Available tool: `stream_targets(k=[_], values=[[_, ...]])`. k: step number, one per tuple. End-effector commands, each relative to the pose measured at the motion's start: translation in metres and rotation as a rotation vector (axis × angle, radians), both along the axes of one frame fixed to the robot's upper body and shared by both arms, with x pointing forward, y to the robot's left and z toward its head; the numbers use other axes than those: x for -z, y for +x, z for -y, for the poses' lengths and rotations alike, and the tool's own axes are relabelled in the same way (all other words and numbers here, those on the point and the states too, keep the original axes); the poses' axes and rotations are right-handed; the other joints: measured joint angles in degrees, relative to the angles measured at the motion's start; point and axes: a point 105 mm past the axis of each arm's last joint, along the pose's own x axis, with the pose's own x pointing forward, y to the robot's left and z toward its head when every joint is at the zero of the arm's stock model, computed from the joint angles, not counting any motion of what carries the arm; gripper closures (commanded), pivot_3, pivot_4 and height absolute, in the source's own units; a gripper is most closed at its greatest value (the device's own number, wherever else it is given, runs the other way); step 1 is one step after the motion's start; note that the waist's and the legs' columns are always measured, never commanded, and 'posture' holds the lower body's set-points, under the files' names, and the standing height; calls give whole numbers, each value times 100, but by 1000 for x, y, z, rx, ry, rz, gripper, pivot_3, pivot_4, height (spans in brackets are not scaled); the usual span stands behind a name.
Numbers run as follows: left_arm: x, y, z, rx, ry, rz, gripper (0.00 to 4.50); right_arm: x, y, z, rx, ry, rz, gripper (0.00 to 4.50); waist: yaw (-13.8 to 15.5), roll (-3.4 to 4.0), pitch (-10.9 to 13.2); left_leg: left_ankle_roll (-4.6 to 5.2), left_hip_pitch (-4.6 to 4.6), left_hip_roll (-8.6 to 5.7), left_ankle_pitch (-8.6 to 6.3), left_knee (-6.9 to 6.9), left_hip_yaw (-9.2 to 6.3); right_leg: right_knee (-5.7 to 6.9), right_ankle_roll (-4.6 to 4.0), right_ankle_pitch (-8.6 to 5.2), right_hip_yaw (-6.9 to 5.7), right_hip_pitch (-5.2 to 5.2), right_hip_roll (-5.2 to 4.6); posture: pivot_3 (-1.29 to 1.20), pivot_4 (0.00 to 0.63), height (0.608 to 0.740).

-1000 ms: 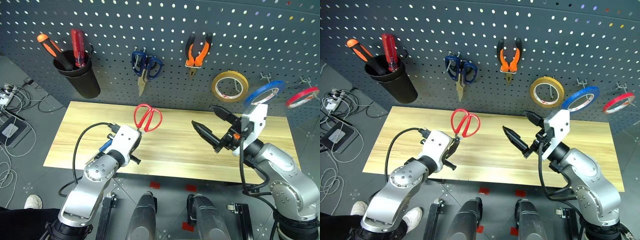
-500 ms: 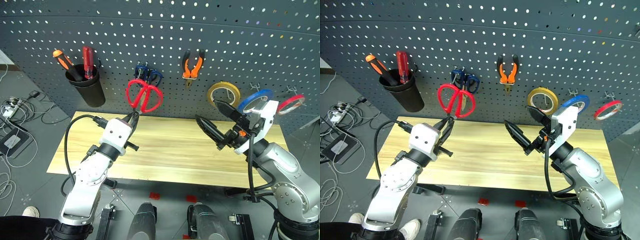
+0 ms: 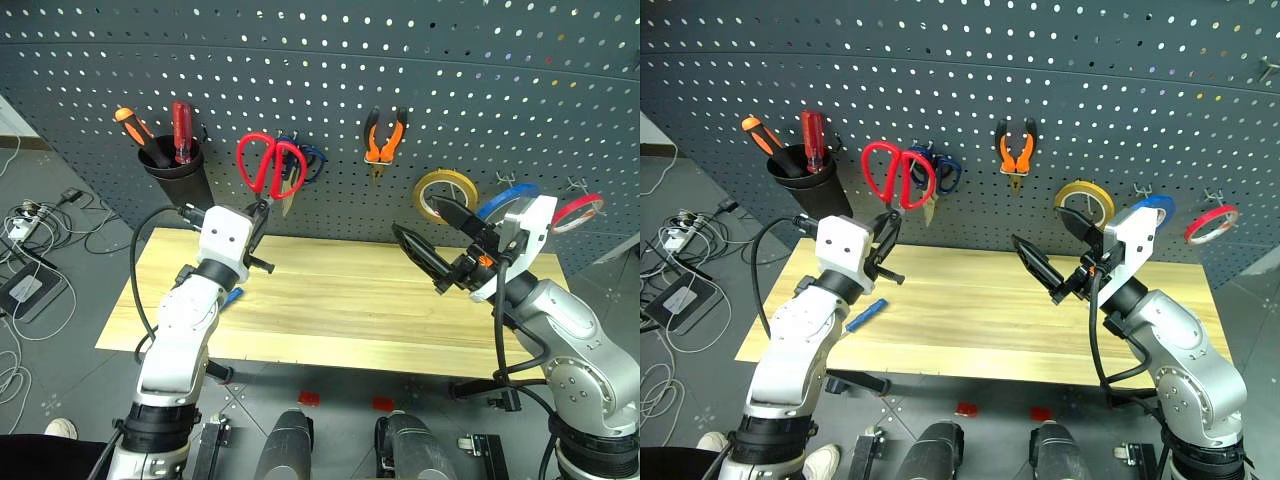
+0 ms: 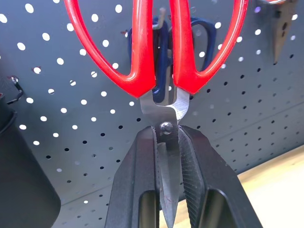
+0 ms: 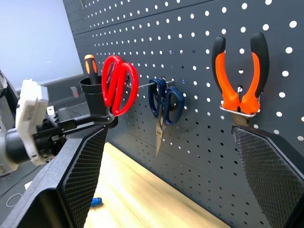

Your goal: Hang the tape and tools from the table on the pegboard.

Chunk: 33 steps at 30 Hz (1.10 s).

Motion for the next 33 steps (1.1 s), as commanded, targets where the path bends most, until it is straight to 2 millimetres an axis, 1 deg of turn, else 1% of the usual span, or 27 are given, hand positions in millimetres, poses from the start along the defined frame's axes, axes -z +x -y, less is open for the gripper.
stream_targets(k=[1,5,9,14,16,19,24,31,33], values=[[-5,3,5,30,-7,7,4176,-8,-6,-1,3,1,46,0,-9,0,0,0,0,1,0,0,0,0,0,0,0,0,0,58,174,740],[4,8,10,53,-3,-44,4176,-9,-7,-3,6,7,45,0,-15,1,-1,1,1,1,-1,1,0,2,0,0,0,0,0,50,176,740],[-2,9,12,66,-5,-29,4176,-7,-7,-2,10,1,39,0,-10,1,-1,2,0,0,-1,7,-1,2,0,0,-2,2,0,46,177,740],[-3,5,12,71,-4,-18,4176,-6,-8,-3,11,-3,36,0,-15,2,-2,3,1,2,-1,7,-1,3,0,0,-1,4,0,48,176,740],[-7,3,11,67,-9,-1,4176,-5,-8,-3,10,-3,34,0,-15,2,-2,3,1,1,-2,7,-1,3,0,0,-2,4,0,51,175,740],[-20,-2,11,63,-12,62,4176,-3,-7,-3,9,-4,31,0,-13,2,-2,3,1,1,-2,8,-1,3,0,0,-2,4,0,55,175,740],[-31,-7,9,43,-11,132,4176,-2,-5,-3,10,-8,33,0,-13,1,-4,3,2,2,-2,8,-1,4,0,0,-1,4,0,61,173,740],[-20,-7,12,54,-18,87,4176,0,-3,-3,6,-20,33,0,-10,1,-6,4,2,2,-2,10,0,4,0,0,0,4,0,55,179,740],[-14,-7,15,67,-16,56,4176,0,-3,-3,8,-20,32,0,-11,1,-6,4,2,1,-2,11,-1,4,0,0,-1,5,0,42,186,740]])
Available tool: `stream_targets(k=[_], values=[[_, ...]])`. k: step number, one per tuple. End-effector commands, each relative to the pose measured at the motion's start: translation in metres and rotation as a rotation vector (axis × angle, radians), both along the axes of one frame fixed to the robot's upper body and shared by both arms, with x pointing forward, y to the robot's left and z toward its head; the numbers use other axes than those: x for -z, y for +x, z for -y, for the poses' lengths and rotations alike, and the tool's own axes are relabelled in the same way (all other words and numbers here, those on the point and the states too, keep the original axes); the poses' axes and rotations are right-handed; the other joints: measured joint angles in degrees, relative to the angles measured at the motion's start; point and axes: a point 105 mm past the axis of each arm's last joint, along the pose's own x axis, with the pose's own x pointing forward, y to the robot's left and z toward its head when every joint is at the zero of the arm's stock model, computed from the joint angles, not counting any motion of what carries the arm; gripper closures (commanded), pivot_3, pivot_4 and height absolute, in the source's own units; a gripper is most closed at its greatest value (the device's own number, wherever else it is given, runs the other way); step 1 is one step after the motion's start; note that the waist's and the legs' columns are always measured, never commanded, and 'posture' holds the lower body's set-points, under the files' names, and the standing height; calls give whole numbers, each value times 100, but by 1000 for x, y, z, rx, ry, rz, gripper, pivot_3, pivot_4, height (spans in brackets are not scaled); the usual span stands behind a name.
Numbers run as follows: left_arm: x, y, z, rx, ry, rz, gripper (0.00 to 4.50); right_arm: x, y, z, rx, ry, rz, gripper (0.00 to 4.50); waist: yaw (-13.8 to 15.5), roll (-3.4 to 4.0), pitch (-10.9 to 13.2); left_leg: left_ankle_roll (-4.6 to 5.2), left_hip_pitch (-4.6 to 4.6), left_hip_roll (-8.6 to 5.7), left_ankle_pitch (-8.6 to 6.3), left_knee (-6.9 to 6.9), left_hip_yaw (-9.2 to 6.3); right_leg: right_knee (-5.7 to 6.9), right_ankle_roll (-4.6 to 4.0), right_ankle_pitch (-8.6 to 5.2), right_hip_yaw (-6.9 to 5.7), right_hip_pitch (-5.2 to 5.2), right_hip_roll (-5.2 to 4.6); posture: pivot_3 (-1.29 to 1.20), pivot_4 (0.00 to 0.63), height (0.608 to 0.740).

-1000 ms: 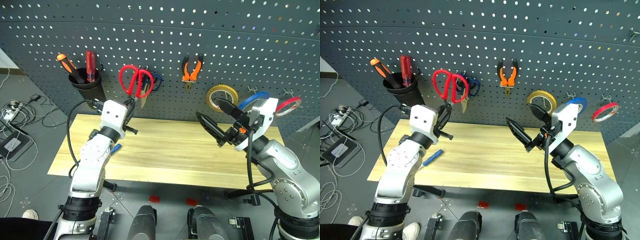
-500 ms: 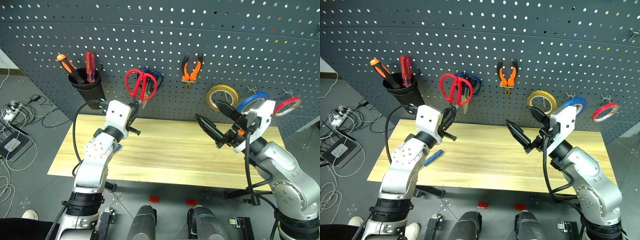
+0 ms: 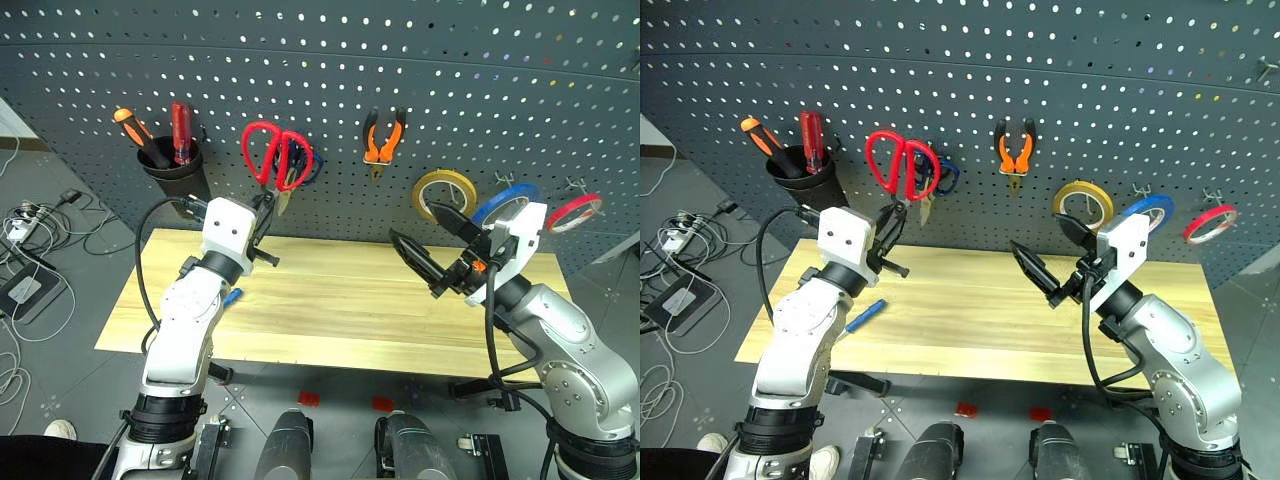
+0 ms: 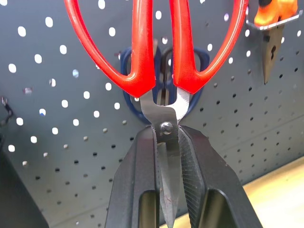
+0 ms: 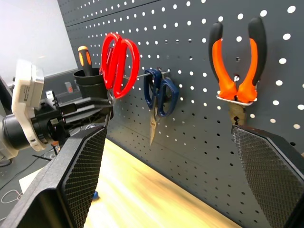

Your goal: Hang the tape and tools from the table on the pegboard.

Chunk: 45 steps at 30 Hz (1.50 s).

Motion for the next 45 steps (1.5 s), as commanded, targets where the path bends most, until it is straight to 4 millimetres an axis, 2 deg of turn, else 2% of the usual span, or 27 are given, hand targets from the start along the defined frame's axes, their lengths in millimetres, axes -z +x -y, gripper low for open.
stream_targets(k=[1,9,20,24,26,33,38,45], values=[[-4,-5,9,38,9,15,4176,-9,-4,0,-2,-1,49,0,-4,0,0,1,0,0,0,0,0,0,0,0,1,1,0,42,186,740],[7,3,17,77,4,-45,4176,-9,-5,1,18,-3,41,0,-9,0,0,4,2,0,-2,1,1,1,0,0,1,2,0,13,197,740],[27,13,11,46,-7,-164,4176,-5,-7,6,39,-12,33,0,-25,0,0,9,3,0,-5,2,1,0,0,0,1,3,1,3,199,740],[27,17,4,8,-28,-182,4176,-3,-7,7,39,-13,31,0,-28,0,0,10,3,0,-6,3,1,0,0,0,1,4,1,0,205,740],[24,20,0,-5,-39,-178,3447,-3,-7,7,41,-16,31,0,-29,0,0,11,4,0,-6,4,1,0,0,0,1,5,1,1,207,740],[23,19,3,6,-46,-178,1426,-4,-7,6,34,-22,26,0,-34,1,1,15,5,0,-9,4,1,0,0,0,2,5,1,1,216,740],[40,10,-4,-35,-60,-245,61,-1,-9,6,20,-33,10,0,-62,2,2,27,7,1,-15,3,2,0,0,0,3,7,1,3,235,740],[73,-15,-33,-239,-169,-427,14,7,-20,0,-65,-46,-46,0,-90,-1,46,44,14,3,-25,3,-7,-2,-5,-3,0,20,3,36,297,740]])
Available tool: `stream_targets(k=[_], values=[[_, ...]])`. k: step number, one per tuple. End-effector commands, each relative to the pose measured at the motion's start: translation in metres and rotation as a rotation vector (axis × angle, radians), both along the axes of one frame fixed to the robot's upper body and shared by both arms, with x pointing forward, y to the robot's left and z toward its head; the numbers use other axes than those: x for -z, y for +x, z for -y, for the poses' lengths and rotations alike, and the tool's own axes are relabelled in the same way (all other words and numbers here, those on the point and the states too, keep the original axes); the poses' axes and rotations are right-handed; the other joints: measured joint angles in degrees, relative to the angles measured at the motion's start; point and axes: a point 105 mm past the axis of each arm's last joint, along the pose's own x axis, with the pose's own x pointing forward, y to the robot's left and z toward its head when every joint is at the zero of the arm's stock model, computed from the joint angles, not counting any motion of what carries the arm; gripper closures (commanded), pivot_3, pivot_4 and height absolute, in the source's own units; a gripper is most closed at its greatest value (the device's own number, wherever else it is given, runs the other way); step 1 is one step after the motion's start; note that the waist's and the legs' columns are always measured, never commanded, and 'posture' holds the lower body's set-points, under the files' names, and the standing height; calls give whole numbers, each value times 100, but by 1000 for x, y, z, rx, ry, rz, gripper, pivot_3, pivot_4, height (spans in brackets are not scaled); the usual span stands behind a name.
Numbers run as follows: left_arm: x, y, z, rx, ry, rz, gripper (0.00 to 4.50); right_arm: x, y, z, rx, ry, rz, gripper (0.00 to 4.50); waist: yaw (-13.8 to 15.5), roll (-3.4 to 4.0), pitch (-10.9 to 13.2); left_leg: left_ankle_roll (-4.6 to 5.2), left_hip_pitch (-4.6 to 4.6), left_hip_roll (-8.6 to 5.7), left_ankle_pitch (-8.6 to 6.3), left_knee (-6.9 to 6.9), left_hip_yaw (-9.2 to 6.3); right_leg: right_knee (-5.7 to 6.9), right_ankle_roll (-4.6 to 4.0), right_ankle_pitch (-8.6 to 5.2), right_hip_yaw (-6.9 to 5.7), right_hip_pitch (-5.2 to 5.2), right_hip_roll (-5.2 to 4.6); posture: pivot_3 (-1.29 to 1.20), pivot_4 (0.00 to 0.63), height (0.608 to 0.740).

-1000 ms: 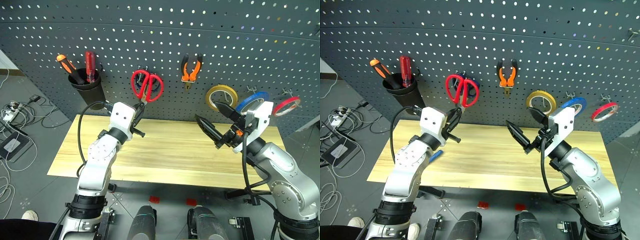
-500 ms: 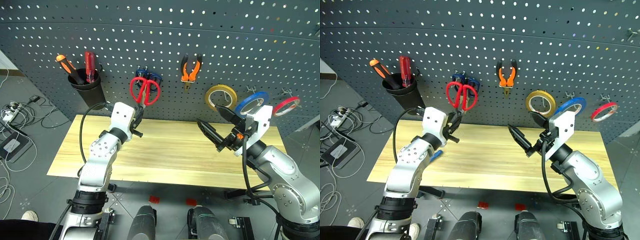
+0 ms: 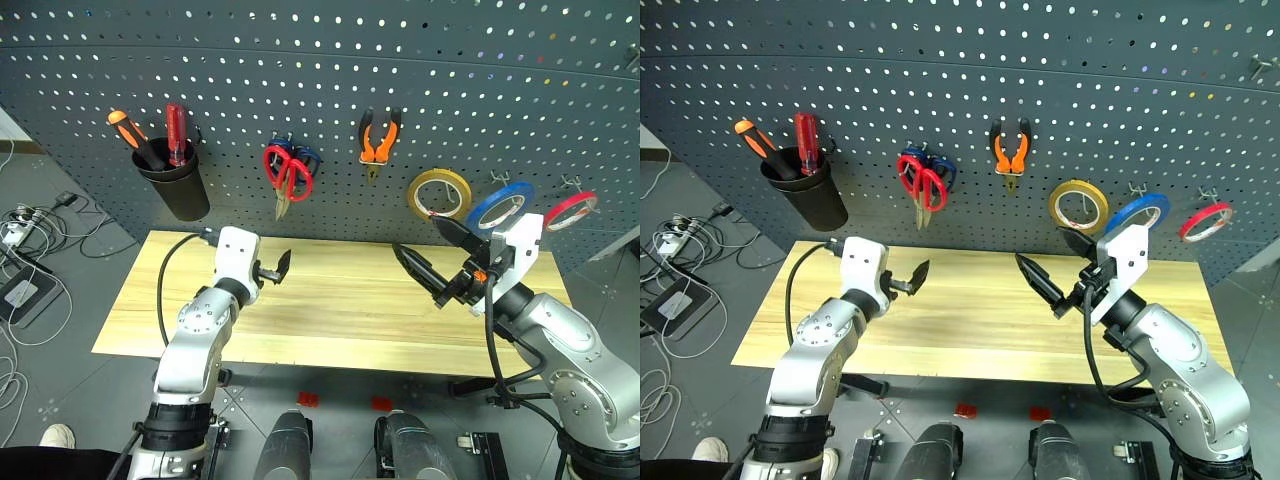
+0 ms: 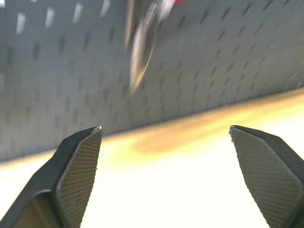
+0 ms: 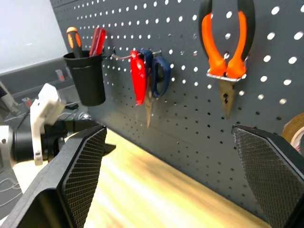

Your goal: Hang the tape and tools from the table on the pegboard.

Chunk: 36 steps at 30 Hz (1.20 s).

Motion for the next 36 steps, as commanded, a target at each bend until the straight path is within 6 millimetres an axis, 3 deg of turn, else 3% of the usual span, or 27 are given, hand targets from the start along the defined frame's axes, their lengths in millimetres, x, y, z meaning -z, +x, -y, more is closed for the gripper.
stream_targets(k=[1,5,11,24,36], values=[[-5,-15,-17,-99,1,-13,14,-6,-13,-7,-88,1,11,0,-9,0,39,3,8,1,-2,0,1,-1,-1,-1,2,6,0,40,302,740],[3,-27,-35,-159,45,-70,14,-2,-21,-18,-195,-10,-30,0,-12,5,149,10,27,0,-6,-3,2,3,-8,-5,8,19,-1,67,343,740],[3,-20,-65,-185,108,-134,14,2,-21,-47,-352,-27,-87,0,-8,6,455,12,60,2,-6,-5,1,13,-15,-9,12,44,2,99,407,740],[15,4,-69,-38,58,-314,14,-9,-18,-77,-395,25,-146,0,53,-9,1150,8,23,8,-5,8,4,64,-18,-11,14,-14,1,97,525,740],[14,18,-87,27,145,-381,14,-9,-16,-78,-341,58,-181,0,55,2,1410,2,-38,9,-1,31,13,102,-19,-12,18,-89,2,69,568,740]])
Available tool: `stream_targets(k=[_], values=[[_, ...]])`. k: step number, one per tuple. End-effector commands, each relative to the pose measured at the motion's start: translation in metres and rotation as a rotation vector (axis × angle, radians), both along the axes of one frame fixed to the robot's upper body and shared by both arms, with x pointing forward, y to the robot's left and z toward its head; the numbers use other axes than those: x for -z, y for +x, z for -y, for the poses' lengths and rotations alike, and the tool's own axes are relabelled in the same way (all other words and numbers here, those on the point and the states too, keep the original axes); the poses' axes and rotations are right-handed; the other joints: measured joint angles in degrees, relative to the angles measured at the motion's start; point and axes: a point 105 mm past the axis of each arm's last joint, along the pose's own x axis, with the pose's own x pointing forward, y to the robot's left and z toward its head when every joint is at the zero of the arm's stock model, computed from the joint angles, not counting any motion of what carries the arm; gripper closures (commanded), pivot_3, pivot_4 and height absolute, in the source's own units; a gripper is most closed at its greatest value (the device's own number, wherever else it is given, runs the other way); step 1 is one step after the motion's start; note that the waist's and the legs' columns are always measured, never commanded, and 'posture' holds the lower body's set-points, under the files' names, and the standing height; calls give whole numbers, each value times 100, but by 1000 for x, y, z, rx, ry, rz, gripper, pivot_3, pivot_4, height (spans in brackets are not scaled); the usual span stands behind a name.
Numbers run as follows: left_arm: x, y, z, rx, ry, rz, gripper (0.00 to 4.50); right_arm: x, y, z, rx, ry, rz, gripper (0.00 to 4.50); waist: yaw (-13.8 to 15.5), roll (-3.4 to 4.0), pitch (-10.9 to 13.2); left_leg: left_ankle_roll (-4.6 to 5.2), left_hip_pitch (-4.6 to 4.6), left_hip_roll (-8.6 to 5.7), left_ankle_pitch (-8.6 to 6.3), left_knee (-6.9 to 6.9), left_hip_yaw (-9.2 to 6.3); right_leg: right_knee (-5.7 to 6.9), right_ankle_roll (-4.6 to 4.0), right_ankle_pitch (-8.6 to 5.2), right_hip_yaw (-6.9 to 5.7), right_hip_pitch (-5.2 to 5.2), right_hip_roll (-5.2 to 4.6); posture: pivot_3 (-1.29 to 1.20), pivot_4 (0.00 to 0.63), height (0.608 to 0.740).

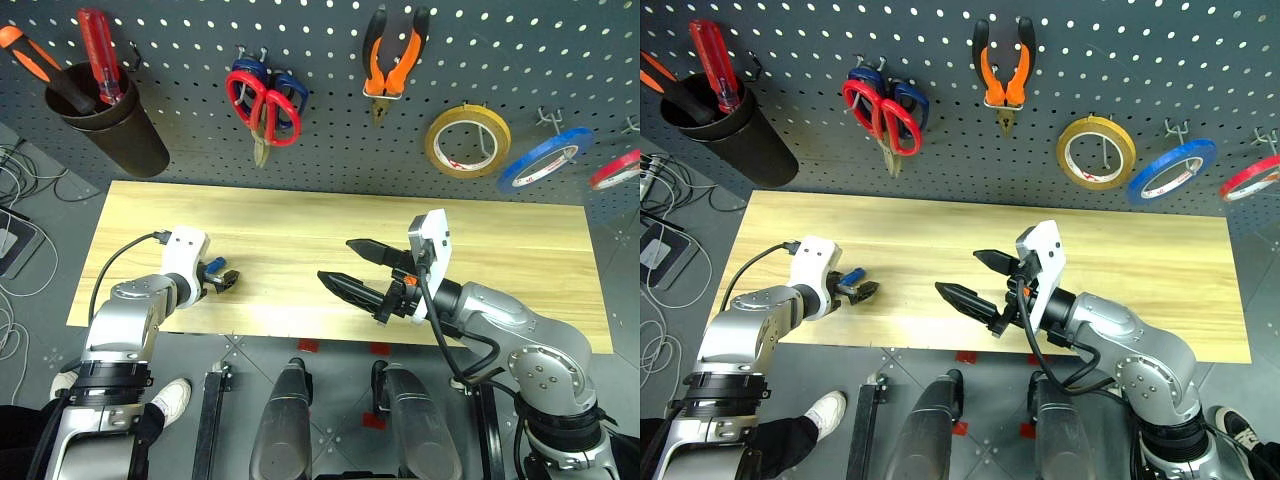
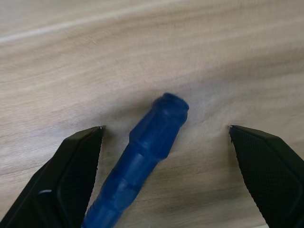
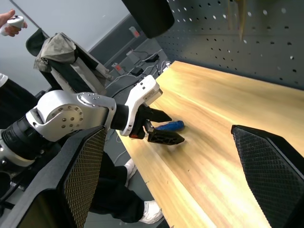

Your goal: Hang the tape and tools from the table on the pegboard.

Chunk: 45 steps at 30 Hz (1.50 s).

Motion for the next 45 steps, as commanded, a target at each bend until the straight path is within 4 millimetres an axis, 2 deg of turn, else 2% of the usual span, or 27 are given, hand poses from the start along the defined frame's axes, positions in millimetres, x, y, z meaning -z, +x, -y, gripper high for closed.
stream_targets(k=[1,2,5,14,16,21,25,31,34,38,41,45], values=[[4,-2,-4,34,35,-40,14,-11,-8,-2,-18,31,35,0,-3,6,26,0,1,0,0,0,0,1,0,0,1,0,0,67,569,740],[7,-3,-4,45,42,-57,14,-11,-8,-2,-17,31,35,0,-6,11,39,0,1,0,0,0,0,1,0,0,1,0,1,64,569,740],[10,-5,-3,75,59,-89,528,-11,-6,-2,-7,31,35,0,-13,21,49,0,1,0,0,-2,5,0,1,-1,6,-2,1,62,568,740],[6,-1,-6,86,82,-89,3263,-10,-2,0,9,29,35,0,-20,33,58,-7,3,0,4,-17,11,-4,2,-2,11,-9,1,66,565,740],[6,-1,-7,87,85,-89,3641,-9,-1,-1,8,27,34,0,-21,33,58,-11,3,0,6,-24,12,-5,2,-2,12,-11,1,72,560,740],[7,-4,-9,84,92,-90,3652,-8,2,-1,5,22,38,0,-24,33,58,-15,3,2,9,-33,15,-6,3,-3,15,-18,1,79,546,740],[-1,-5,-8,64,105,-50,3652,-9,6,1,5,16,54,0,-24,32,57,-21,3,4,12,-35,17,-9,3,-3,18,-20,1,89,514,740],[-18,-25,10,105,178,74,3652,-8,9,9,-4,-2,91,0,-19,25,50,-50,-7,14,28,-47,12,-27,3,-3,17,-26,-6,129,448,740],[-40,-37,23,63,222,217,3652,-12,5,20,-21,8,109,0,25,15,29,-62,-26,18,35,-45,-5,-42,2,-2,-11,-26,-14,154,406,740],[-60,-43,35,19,253,353,3652,-15,4,24,-35,32,114,0,72,-14,-31,-80,-42,13,46,-45,-25,-49,1,-1,-31,-25,-24,183,348,740],[-94,-49,50,-38,286,560,3652,-19,-1,23,-55,60,130,0,148,-28,-160,-87,-47,11,50,-46,-32,-56,1,0,-39,-24,-24,190,305,740],[-130,-51,58,-82,329,761,3652,-28,0,21,-48,109,147,0,213,-37,-355,-92,-48,9,52,-48,-32,-61,0,1,-44,-23,-16,205,255,740]])
